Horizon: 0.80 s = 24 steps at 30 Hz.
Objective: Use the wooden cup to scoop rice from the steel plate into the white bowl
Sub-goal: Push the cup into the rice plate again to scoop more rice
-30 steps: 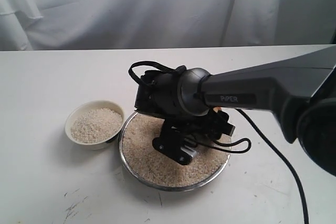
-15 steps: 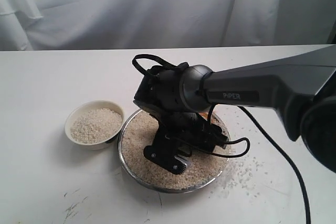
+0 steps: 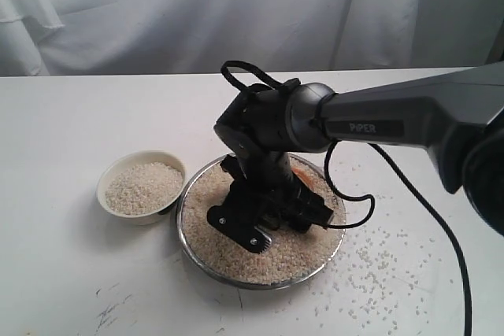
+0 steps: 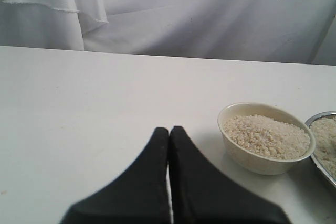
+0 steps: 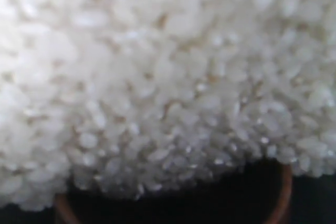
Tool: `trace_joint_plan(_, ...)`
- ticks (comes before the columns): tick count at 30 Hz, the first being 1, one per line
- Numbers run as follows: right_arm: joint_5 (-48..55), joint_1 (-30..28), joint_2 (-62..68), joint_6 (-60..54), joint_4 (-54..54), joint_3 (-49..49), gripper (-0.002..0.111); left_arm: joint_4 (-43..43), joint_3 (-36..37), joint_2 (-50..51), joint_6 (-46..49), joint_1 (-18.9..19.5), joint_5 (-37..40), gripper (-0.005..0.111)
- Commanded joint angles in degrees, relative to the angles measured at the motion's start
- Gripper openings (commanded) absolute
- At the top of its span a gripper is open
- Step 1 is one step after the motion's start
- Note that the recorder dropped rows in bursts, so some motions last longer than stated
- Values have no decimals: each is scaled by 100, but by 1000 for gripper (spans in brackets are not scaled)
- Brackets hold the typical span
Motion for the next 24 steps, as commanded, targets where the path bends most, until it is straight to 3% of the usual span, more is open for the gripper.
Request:
trace_joint_plan(1,-442,1,291,-218,1165,91,0,-4,26,-29,-18,-9,-36,0)
trace_joint_plan(24,-686,-338,291,-788,2673,-144,0,-4,26,-29,-18,-9,-36,0)
